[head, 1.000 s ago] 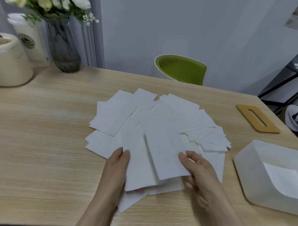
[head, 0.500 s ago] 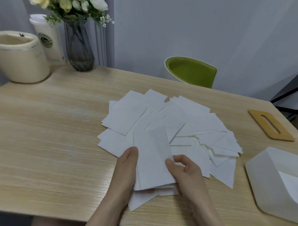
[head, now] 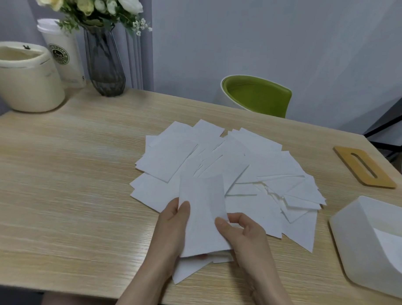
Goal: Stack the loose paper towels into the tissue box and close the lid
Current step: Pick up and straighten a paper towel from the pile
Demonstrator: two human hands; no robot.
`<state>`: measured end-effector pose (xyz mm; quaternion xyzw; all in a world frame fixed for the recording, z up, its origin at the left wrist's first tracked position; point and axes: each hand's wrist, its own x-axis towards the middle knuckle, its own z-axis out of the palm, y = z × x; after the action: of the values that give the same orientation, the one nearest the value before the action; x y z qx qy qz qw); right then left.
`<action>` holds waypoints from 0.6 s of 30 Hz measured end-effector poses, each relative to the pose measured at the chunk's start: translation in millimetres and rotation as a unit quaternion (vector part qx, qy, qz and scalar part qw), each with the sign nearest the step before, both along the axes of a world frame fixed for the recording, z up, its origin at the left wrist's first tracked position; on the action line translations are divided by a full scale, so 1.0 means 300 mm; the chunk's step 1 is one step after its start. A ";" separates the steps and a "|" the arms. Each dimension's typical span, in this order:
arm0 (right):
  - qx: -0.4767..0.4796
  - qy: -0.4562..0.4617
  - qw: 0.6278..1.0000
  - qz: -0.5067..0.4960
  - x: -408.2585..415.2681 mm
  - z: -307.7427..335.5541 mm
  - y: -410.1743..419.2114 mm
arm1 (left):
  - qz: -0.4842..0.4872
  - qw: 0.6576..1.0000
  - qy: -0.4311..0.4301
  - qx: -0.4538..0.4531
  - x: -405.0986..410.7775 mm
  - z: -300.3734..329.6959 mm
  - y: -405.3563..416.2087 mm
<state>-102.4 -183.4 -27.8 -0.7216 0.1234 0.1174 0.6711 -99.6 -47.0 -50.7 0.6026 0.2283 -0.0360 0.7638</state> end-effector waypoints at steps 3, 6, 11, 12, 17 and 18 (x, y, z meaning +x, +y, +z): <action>-0.014 -0.005 1.000 0.015 0.000 -0.004 -0.005 | -0.002 1.000 -0.005 0.012 0.001 -0.004 0.000; -0.033 -0.028 0.999 0.030 -0.003 -0.005 -0.014 | 0.001 1.000 -0.017 0.019 0.000 -0.017 0.000; -0.127 -0.141 0.982 0.015 -0.008 -0.017 -0.019 | 0.029 0.999 -0.035 -0.021 -0.006 -0.016 -0.003; -0.108 -0.143 0.983 0.033 -0.010 -0.014 -0.014 | 0.033 0.998 -0.037 -0.037 -0.008 -0.010 -0.005; -0.034 -0.103 0.992 0.068 -0.020 -0.037 0.017 | 0.035 0.990 -0.022 -0.134 -0.021 0.039 -0.027; -0.034 -0.107 0.992 0.064 -0.021 -0.041 0.020 | 0.035 0.989 -0.017 -0.141 -0.022 0.042 -0.031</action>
<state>-108.8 -177.6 -40.0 -0.7590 0.0084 0.0779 0.6463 -106.3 -56.2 -38.2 0.4809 0.2290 -0.0304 0.8458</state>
